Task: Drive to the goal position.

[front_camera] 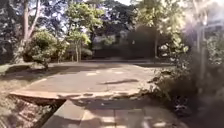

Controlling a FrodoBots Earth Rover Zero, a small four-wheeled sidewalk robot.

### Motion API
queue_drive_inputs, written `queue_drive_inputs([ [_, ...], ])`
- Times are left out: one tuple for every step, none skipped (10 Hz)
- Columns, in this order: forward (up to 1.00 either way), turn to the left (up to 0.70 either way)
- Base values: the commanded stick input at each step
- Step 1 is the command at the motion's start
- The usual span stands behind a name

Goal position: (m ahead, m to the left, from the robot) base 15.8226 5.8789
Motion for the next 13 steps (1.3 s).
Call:
queue_drive_inputs([
  [0.50,0.00],
  [0.50,0.00],
  [0.50,0.00],
  [0.50,0.00],
  [0.50,0.00],
  [0.50,0.00],
  [0.50,0.00],
  [0.50,0.00],
  [0.50,0.00],
  [0.50,0.00],
  [0.50,0.00],
  [0.50,0.00],
  [0.50,0.00],
])
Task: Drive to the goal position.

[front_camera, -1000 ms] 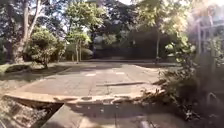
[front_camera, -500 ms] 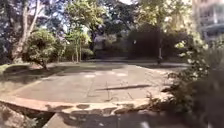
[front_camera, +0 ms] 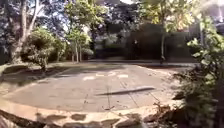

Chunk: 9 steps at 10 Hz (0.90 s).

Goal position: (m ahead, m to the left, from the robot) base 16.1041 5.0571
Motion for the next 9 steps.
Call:
queue_drive_inputs([
  [0.50,0.00],
  [0.50,0.00],
  [0.50,0.00],
  [0.50,0.00],
  [0.50,0.00],
  [0.50,0.00],
  [0.50,0.00],
  [0.50,0.00],
  [0.50,0.00],
])
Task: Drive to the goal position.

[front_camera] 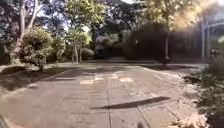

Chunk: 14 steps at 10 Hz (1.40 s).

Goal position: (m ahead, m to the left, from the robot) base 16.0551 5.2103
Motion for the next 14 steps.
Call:
queue_drive_inputs([
  [0.50,0.00],
  [0.50,0.00],
  [0.50,0.00],
  [0.50,0.00],
  [0.50,0.00],
  [0.50,0.00],
  [0.50,0.00],
  [0.50,0.00],
  [0.50,-0.09],
  [0.50,-0.37],
  [0.50,-0.50],
  [0.50,-0.50],
  [0.50,-0.50],
  [0.50,-0.50],
])
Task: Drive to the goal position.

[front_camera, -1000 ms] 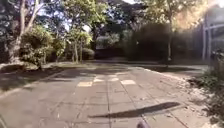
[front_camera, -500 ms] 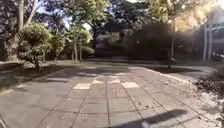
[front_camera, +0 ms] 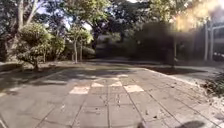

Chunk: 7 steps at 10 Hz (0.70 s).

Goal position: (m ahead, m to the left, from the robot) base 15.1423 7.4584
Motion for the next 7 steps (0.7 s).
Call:
queue_drive_inputs([
  [0.50,-0.50],
  [0.50,-0.50],
  [0.50,-0.50],
  [0.50,-0.50],
  [0.50,-0.50],
  [0.50,-0.50],
  [0.50,-0.50],
])
